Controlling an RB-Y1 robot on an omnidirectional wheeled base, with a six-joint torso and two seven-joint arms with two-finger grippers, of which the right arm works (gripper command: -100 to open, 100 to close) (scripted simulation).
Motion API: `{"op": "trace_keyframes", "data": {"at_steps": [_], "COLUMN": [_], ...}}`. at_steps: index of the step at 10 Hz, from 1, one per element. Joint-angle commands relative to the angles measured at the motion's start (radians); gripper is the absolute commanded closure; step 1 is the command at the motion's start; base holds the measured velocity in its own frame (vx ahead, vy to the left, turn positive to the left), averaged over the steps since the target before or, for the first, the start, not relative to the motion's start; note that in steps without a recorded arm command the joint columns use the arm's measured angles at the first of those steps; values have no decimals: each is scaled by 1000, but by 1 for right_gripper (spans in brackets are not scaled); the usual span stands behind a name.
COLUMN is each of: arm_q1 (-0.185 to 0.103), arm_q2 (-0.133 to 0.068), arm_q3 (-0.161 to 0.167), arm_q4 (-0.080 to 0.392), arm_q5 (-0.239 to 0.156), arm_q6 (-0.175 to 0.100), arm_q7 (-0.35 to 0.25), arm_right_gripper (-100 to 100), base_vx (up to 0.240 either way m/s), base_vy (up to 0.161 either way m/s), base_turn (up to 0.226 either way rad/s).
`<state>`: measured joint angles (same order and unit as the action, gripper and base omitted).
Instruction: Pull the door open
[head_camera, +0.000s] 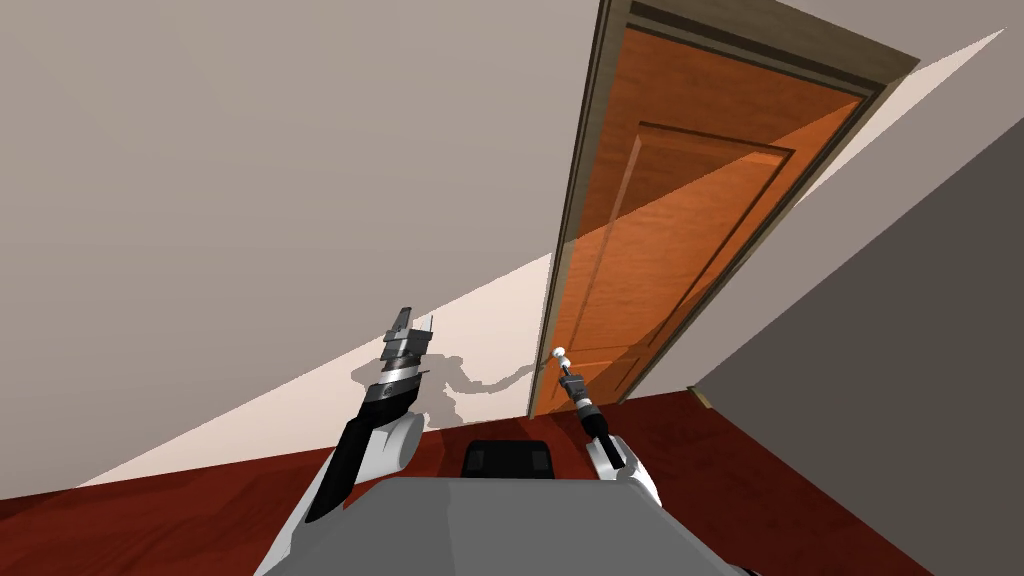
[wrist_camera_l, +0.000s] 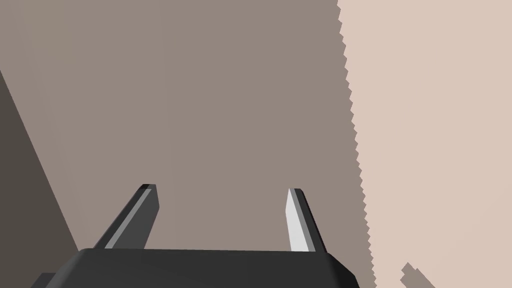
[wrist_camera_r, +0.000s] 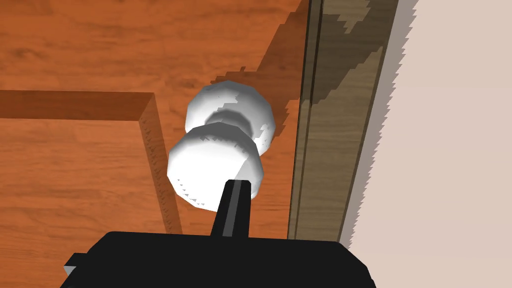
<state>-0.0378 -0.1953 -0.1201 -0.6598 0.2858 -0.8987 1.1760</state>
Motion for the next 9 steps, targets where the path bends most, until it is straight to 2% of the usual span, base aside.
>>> {"op": "trace_keyframes", "data": {"at_steps": [1, 3, 4, 6, 9], "arm_q1": [-3, -3, 1, 2, 4], "arm_q2": [2, 2, -7, -15, -27], "arm_q3": [2, 2, 1, 4, 8], "arm_q4": [1, 1, -4, -9, -17], "arm_q5": [1, 1, 1, 4, 7], "arm_q6": [6, 6, -1, -3, -7], "arm_q7": [0, 0, -4, -9, -16], "arm_right_gripper": [100, 100, -100, -100, -100], "base_vx": [0, 0, -101, -166, -178], "base_vy": [0, 0, 37, 47, -39], "base_turn": [0, 0, -5, -20, -32]}}
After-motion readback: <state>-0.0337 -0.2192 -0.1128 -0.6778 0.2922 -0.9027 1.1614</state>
